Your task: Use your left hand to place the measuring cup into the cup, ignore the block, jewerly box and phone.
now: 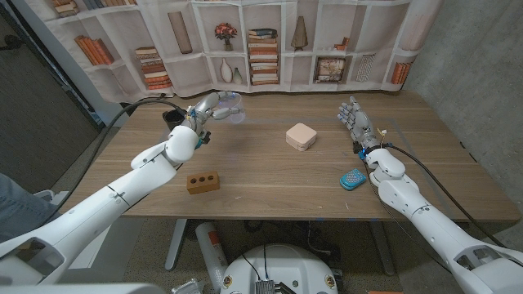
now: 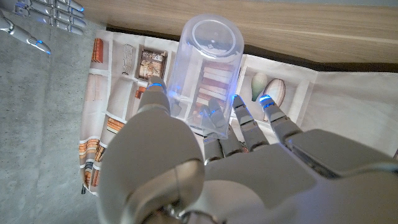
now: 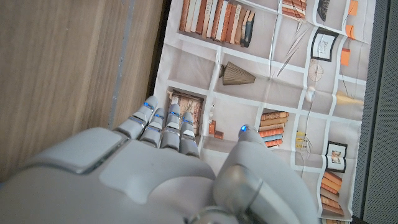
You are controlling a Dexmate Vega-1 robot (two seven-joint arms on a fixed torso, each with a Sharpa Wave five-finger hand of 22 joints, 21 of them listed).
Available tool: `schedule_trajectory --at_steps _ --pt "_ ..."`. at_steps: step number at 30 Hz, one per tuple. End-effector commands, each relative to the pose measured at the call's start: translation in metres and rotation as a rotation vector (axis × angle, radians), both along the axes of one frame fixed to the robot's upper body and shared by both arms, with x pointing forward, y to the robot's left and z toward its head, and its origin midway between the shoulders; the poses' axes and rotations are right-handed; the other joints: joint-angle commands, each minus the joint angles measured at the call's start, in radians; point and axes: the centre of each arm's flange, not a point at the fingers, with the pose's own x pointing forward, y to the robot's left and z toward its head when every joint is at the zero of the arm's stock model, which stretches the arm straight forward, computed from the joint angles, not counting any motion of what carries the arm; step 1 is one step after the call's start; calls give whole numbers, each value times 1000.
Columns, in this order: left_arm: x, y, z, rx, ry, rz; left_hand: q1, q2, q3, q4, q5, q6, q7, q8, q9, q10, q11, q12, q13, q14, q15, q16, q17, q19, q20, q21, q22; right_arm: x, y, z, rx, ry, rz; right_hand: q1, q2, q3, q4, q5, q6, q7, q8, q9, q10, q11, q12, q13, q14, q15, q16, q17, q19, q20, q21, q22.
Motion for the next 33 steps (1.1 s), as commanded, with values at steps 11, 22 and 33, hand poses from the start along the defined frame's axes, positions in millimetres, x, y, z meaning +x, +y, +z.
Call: schedule_trajectory --at_steps 11,22,33 --pt "-13 22 0 -24 -35 61 11 9 2 2 -7 38 0 6 4 31 -3 -1 5 12 -42 -5 2 -26 2 -14 0 1 1 7 -15 -5 1 5 2 2 -8 -3 9 3 -5 3 9 -3 0 6 8 -1 -4 1 14 -4 -4 3" --pt "-16 28 -1 -30 -36 77 14 9 3 1 -9 48 -4 7 3 37 -7 -3 5 14 -44 -6 2 -32 5 -18 -1 4 4 7 -17 0 8 4 2 1 -9 -4 10 3 -5 3 11 -1 1 6 9 -2 -4 1 15 -4 -7 3" --pt "-19 33 3 -38 -41 85 15 9 3 1 -11 50 -4 5 3 41 -11 -4 5 13 -42 -8 2 -32 5 -19 -2 3 5 7 -21 2 8 4 3 1 -10 -4 11 2 -4 3 10 -2 1 6 10 -1 -4 1 17 -5 -10 3"
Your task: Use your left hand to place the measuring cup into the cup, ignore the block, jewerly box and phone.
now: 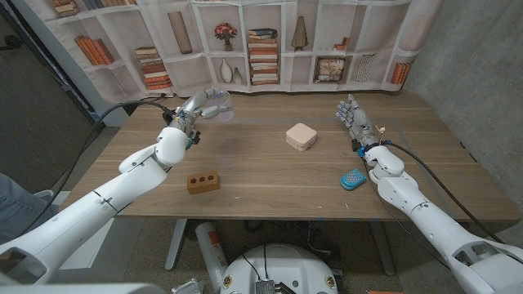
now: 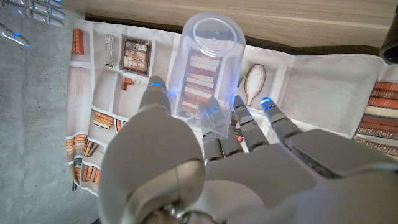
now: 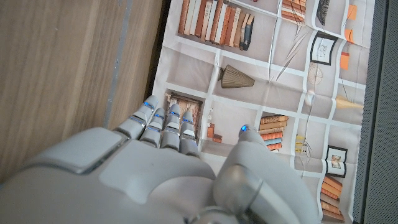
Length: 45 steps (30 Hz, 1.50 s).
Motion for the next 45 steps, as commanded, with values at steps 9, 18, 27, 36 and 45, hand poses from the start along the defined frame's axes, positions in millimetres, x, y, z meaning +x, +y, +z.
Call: schedule_trajectory --at_steps 9,18,27,36,45 --pt "-10 16 3 -26 -8 26 9 4 2 2 -5 15 -1 5 3 9 -4 -6 5 11 -39 -2 2 -5 0 -1 3 -3 3 1 -15 -5 0 4 4 0 -5 -1 6 -1 -4 1 7 -3 1 6 9 -1 -4 2 7 -5 -4 2" --pt "-20 29 4 -35 -19 60 9 4 2 2 -7 16 -3 3 3 11 -2 -7 5 12 -40 -3 2 -5 0 -2 3 -5 4 -1 -16 -6 0 4 5 0 -6 -1 6 -2 -5 1 8 -4 1 6 10 -1 -4 2 8 -5 -7 2" --pt "-26 38 5 -40 -19 81 9 4 2 3 -8 22 -1 3 2 15 -2 -8 6 15 -41 -3 2 -4 -1 -2 3 -6 6 0 -22 -5 2 4 5 0 -7 -1 7 -1 -4 1 7 -5 0 6 10 0 -4 2 9 -5 -9 2" --pt "-31 43 11 -36 -25 95 10 4 2 3 -9 30 -5 4 2 21 -1 -8 6 16 -44 -3 2 -3 -1 -3 3 -6 6 1 -25 -2 5 3 6 0 -8 -2 6 -1 -5 1 8 -3 1 6 10 -1 -4 2 9 -5 -11 2" --pt "-33 49 18 -9 -16 128 10 4 2 3 -10 34 -6 3 2 28 -5 -8 7 18 -45 -3 2 -3 -1 -4 2 -8 4 0 -24 2 -7 3 7 -1 -9 -2 7 -1 -5 1 10 -2 1 6 11 -1 -4 2 10 -4 -14 2"
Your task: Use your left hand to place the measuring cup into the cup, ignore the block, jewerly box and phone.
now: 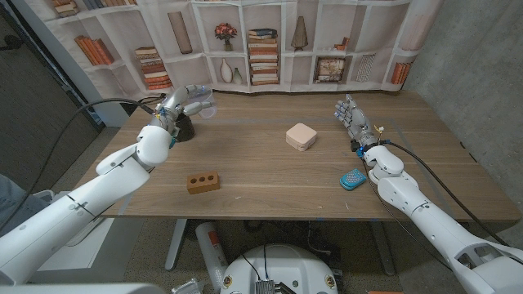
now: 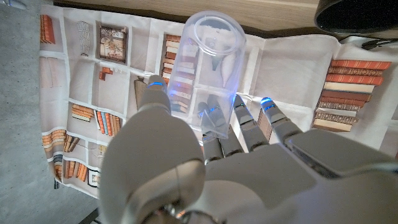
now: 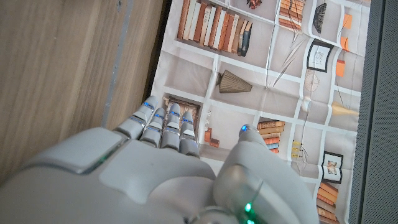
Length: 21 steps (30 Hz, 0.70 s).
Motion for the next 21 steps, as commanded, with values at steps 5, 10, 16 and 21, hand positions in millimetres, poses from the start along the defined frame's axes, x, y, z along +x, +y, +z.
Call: schedule_trajectory --at_steps 5,10,16,21 --pt "-5 13 8 10 10 45 1 9 3 4 -1 13 -5 3 2 9 5 -2 1 10 -43 -3 2 -3 -1 -4 2 -2 -2 -1 0 6 -11 3 7 3 -5 -3 7 -1 -4 1 9 -6 1 6 10 -1 -4 2 11 -5 -7 2" --pt "-7 17 9 -1 6 47 1 9 3 5 -2 15 -5 1 2 11 0 -3 2 12 -44 -3 2 -2 -2 -5 2 1 0 0 -2 7 -6 3 8 3 -6 -3 8 0 -4 1 10 -3 1 6 12 -1 -3 2 12 -5 -8 3" --pt "-10 23 9 -6 3 58 1 10 3 5 -2 16 -6 1 2 12 -5 -4 2 12 -45 -4 2 -2 -2 -5 2 4 4 3 -6 4 -2 3 9 3 -6 -3 8 -1 -4 1 11 -2 1 6 11 -1 -4 2 13 -5 -10 3" --pt "-15 29 11 -10 -4 71 1 10 3 5 -3 17 -6 0 2 12 1 -5 2 11 -46 -5 2 -3 -3 -6 2 6 6 7 -10 0 -1 3 9 3 -7 -3 10 0 -4 1 10 -3 1 6 12 -2 -4 2 13 -5 -11 3"
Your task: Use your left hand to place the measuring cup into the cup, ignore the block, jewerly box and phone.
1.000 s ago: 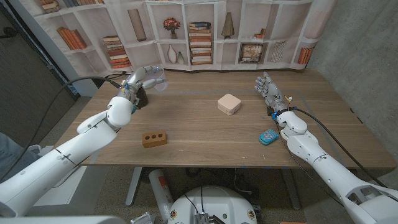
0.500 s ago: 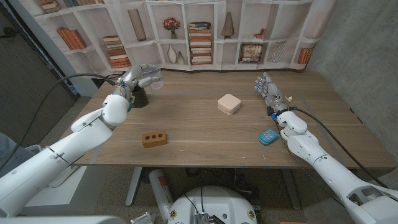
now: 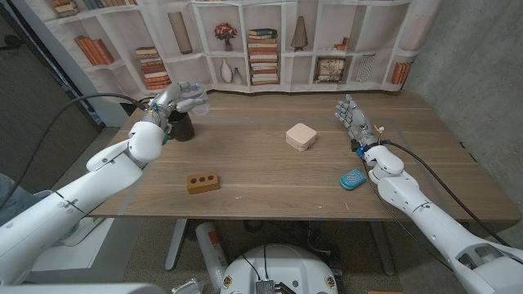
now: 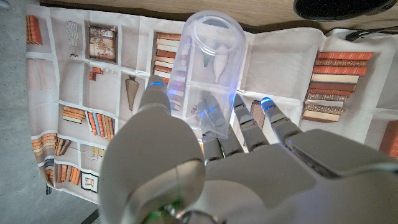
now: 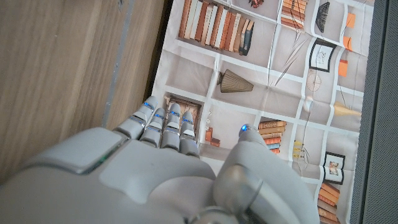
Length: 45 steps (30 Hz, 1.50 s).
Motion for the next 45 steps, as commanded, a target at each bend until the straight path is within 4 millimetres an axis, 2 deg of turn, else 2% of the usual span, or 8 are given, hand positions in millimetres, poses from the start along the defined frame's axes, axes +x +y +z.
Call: schedule_trajectory --at_steps 1,18,34,45 --pt "-9 13 4 -12 -14 28 5 12 5 6 -3 13 -2 0 2 4 4 -5 2 7 -50 -1 2 -3 -4 -6 2 5 6 6 -7 -4 6 3 9 0 -4 -3 9 0 -4 1 7 1 1 6 12 -2 -4 2 13 -5 -1 3" --pt "-20 39 3 -37 -25 83 6 11 5 6 -4 20 -3 -1 2 6 1 -8 2 6 -52 -2 2 -9 -12 -10 2 9 11 8 -13 -9 10 3 10 0 -6 -4 11 3 -4 1 8 0 1 6 12 0 -4 2 16 -4 -5 3" --pt "-20 56 -2 -37 -1 132 9 12 6 6 -5 32 -6 -1 2 16 -10 -8 3 11 -56 -2 2 -9 -20 -12 1 10 14 9 -21 1 3 3 11 0 -8 -4 9 2 -5 1 8 -3 1 6 12 -2 -4 2 18 -4 -9 3" --pt "-22 69 -3 -49 -2 159 11 12 6 5 -6 42 -10 1 2 24 -5 -8 2 18 -61 0 2 -8 -25 -12 1 13 17 11 -28 6 3 2 12 -1 -9 -5 9 2 -5 1 9 1 1 6 13 -2 -4 2 18 -4 -11 3"
